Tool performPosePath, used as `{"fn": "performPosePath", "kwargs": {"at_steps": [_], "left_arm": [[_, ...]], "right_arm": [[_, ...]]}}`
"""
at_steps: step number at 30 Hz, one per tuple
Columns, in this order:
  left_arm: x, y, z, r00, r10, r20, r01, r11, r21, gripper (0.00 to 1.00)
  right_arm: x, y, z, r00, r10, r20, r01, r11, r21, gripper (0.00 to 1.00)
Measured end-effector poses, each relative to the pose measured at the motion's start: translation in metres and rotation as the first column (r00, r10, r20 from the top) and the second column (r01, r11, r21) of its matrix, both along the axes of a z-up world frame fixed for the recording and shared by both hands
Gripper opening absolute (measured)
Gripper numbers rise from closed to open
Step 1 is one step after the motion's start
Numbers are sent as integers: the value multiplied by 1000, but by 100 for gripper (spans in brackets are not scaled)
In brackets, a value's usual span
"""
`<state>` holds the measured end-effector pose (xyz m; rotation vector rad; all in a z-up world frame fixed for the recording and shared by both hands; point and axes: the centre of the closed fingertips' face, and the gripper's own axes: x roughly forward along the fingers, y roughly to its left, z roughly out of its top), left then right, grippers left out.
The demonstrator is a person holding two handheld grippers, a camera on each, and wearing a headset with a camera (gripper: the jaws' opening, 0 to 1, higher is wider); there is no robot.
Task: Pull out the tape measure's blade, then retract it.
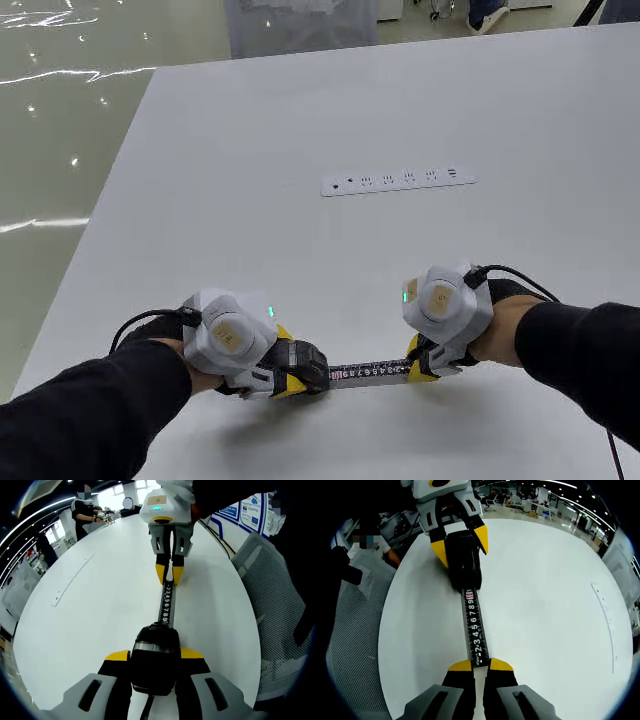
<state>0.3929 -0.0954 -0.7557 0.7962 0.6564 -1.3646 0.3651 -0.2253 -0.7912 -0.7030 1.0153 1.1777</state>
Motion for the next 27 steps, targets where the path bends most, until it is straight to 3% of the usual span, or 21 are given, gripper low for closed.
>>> {"fn": "performPosePath", "kwargs": {"at_steps": [8,18,27], "left_arm": [[0,-1,0,1000,-5,3,5,1000,6,27],[1,0,-1,1000,-2,-6,2,1000,-5,27],[0,0,0,1000,-3,5,3,1000,-11,28]], "right_arm": [[-2,-21,-1,1000,8,4,-8,999,-45,0],[-4,-27,-2,1000,6,-9,-7,999,-51,0],[-9,-39,1,1000,-5,-26,3,998,-70,0]]}}
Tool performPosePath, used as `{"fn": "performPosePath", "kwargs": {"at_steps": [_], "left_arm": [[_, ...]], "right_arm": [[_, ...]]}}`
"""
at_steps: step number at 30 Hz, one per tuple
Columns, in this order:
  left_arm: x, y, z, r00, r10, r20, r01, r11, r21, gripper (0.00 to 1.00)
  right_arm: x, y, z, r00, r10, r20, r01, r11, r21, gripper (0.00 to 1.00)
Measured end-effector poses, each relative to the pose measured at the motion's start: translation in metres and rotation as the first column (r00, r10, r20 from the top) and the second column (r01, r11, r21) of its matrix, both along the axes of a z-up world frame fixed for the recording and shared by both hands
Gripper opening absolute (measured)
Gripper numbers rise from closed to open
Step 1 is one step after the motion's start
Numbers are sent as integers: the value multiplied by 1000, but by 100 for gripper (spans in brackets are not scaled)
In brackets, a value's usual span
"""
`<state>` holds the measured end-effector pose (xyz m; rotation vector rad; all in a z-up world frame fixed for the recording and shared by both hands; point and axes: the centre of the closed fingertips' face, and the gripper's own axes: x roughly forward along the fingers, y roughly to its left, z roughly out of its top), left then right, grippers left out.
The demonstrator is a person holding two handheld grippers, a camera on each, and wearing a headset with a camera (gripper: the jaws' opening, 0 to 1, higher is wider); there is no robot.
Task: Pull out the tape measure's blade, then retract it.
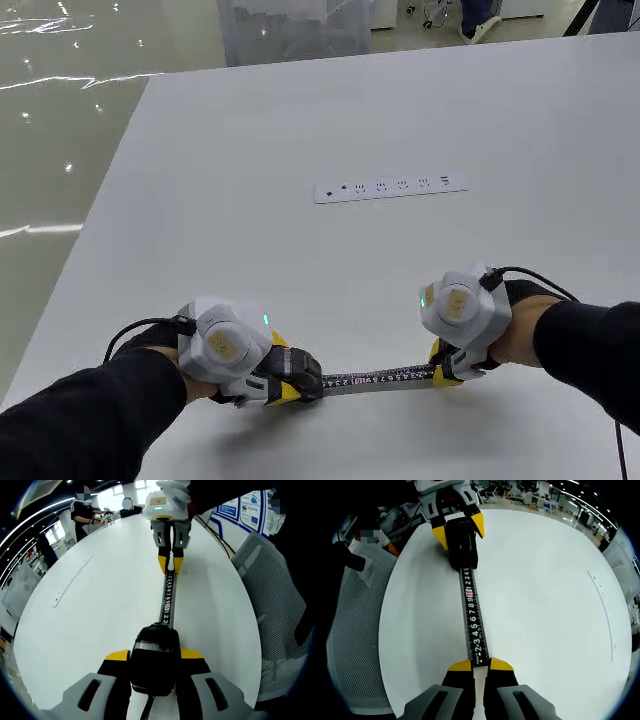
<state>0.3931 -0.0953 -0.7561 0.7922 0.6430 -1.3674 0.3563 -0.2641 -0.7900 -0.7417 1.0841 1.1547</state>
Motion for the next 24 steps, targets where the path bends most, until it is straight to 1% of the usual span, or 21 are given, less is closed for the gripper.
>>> {"fn": "performPosePath", "kwargs": {"at_steps": [1,2,4,5,6,7,12,14,15,16,17,21,22,24], "left_arm": [[1,0,0,1000,5,-4,-5,1000,-10,28],[1,0,0,1000,7,-6,-7,1000,-9,28],[0,-1,0,1000,5,1,-5,1000,-6,28],[0,-1,0,1000,3,4,-3,1000,-6,28],[0,-1,0,1000,5,1,-5,1000,-12,28],[1,0,1,1000,8,-5,-8,1000,-13,28],[1,-2,-1,1000,-5,-11,5,1000,6,28],[3,-2,-1,1000,-4,-19,4,1000,1,28],[3,-2,-1,1000,-3,-26,3,1000,-1,28],[2,-2,-1,1000,-5,-27,5,1000,0,28],[2,-2,-1,1000,-8,-26,8,1000,2,28],[2,-2,-1,1000,-11,-22,11,1000,5,28],[2,-2,-1,1000,-10,-23,10,1000,4,28],[2,-2,-1,1000,-8,-23,8,1000,4,28]], "right_arm": [[0,-2,1,1000,-3,0,3,1000,2,0],[-2,-4,2,1000,-8,-3,8,1000,2,0],[-3,-8,2,1000,-8,-4,8,1000,-3,0],[-3,-11,3,1000,-13,-5,13,1000,-15,0],[-3,-11,1,1000,-11,-4,11,1000,-11,0],[-2,-12,0,1000,-8,-1,8,1000,-19,0],[-2,-18,-1,1000,-9,-1,9,1000,-25,0],[-3,-25,-2,1000,-25,-13,24,999,-35,0],[-2,-26,-2,1000,-19,-11,18,1000,-23,0],[-1,-29,-6,1000,-24,-4,24,999,-41,0],[-2,-30,-7,1000,-25,-15,24,999,-37,0],[-2,-35,-1,1000,-25,-9,25,999,-36,0],[-2,-35,-2,1000,-26,-11,26,999,-37,0],[-3,-38,2,999,-32,-14,31,999,-39,0]]}}
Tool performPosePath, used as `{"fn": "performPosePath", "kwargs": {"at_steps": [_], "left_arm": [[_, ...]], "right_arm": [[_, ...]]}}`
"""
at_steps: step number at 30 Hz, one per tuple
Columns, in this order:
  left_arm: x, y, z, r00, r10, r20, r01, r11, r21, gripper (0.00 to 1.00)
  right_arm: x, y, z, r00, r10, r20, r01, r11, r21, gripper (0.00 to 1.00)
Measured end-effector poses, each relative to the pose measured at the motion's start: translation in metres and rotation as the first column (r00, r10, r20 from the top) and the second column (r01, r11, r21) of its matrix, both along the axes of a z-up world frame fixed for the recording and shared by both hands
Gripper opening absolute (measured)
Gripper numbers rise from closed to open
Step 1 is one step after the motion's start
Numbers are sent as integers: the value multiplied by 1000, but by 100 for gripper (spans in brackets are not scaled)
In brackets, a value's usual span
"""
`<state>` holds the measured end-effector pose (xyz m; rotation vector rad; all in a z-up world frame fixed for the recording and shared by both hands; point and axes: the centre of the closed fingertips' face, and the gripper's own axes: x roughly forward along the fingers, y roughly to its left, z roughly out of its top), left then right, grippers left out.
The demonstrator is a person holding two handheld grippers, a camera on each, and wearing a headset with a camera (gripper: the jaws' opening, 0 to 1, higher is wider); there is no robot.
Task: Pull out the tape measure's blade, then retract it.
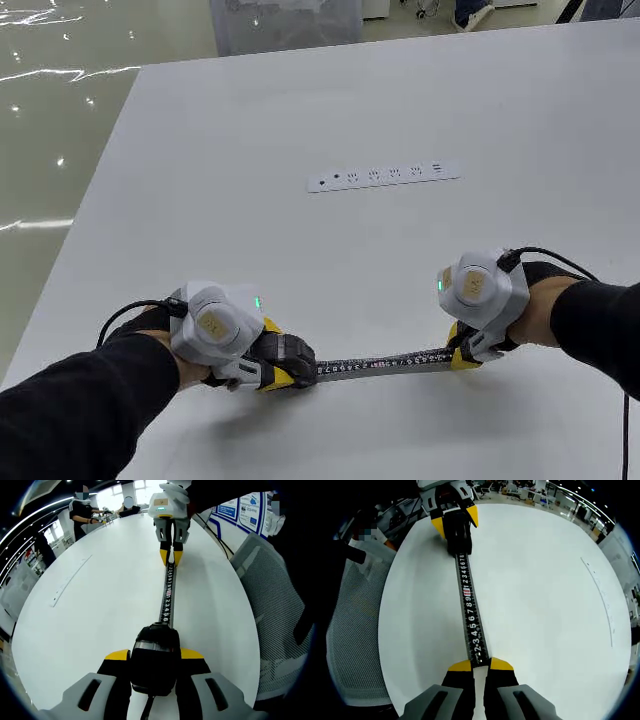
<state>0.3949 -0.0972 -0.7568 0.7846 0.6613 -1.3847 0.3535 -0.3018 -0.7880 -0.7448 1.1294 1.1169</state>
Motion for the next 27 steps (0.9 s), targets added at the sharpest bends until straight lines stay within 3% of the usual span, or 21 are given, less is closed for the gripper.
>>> {"fn": "performPosePath", "kwargs": {"at_steps": [9,14,21,27], "left_arm": [[-1,0,1,1000,0,7,0,1000,-10,28],[-2,0,1,1000,1,11,-1,1000,-9,28],[-1,1,1,1000,4,12,-4,1000,-8,28],[-2,0,0,1000,4,13,-4,1000,-7,28]], "right_arm": [[1,-8,-6,1000,-1,-2,1,1000,-24,0],[-1,-10,-5,1000,-7,-18,6,999,-36,0],[0,-14,-1,1000,-13,-1,13,999,-32,0],[2,-25,-12,1000,-17,0,17,999,-40,0]]}}
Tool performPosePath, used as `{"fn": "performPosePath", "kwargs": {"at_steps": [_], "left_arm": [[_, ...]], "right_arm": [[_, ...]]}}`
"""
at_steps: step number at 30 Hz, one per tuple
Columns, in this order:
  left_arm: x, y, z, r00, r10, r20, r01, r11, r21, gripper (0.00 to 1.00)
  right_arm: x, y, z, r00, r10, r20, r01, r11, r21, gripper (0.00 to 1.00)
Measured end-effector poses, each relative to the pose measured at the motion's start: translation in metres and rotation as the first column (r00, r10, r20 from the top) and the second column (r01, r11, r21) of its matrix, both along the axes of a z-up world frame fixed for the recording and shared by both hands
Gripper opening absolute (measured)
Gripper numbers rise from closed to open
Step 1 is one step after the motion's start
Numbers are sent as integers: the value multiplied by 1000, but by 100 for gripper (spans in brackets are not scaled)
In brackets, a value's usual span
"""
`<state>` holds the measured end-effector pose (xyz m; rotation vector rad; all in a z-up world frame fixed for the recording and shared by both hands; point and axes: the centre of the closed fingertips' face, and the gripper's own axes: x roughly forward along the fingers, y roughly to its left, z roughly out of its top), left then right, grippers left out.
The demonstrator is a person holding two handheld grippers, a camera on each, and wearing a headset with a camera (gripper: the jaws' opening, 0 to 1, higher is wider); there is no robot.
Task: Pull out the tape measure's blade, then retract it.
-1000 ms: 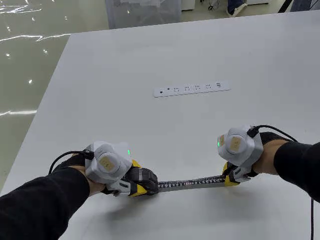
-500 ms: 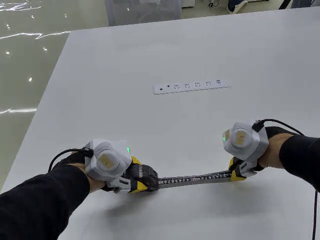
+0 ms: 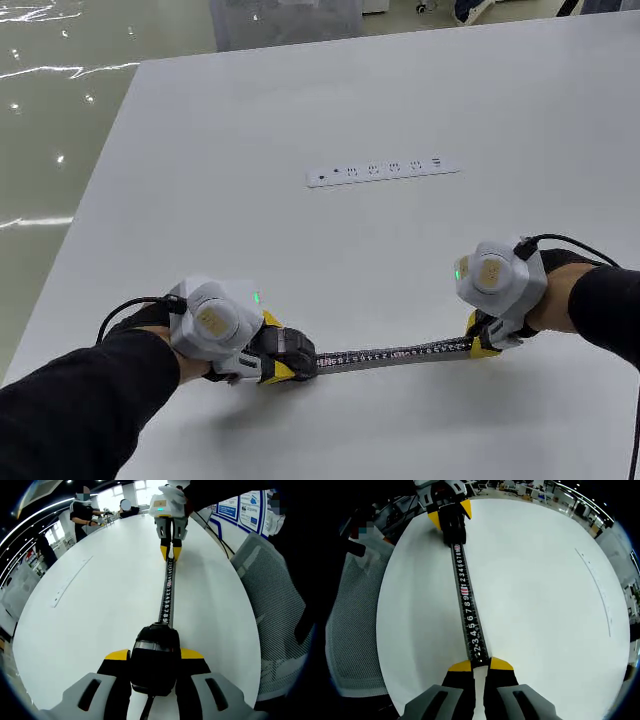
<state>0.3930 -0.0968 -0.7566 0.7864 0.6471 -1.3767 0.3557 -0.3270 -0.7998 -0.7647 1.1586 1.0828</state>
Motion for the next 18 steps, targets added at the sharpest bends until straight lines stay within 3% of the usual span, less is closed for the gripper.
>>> {"fn": "performPosePath", "kwargs": {"at_steps": [18], "left_arm": [[0,0,0,1000,1,2,-1,1000,2,28]], "right_arm": [[-4,-20,8,1000,-15,-4,15,1000,-8,0]]}}
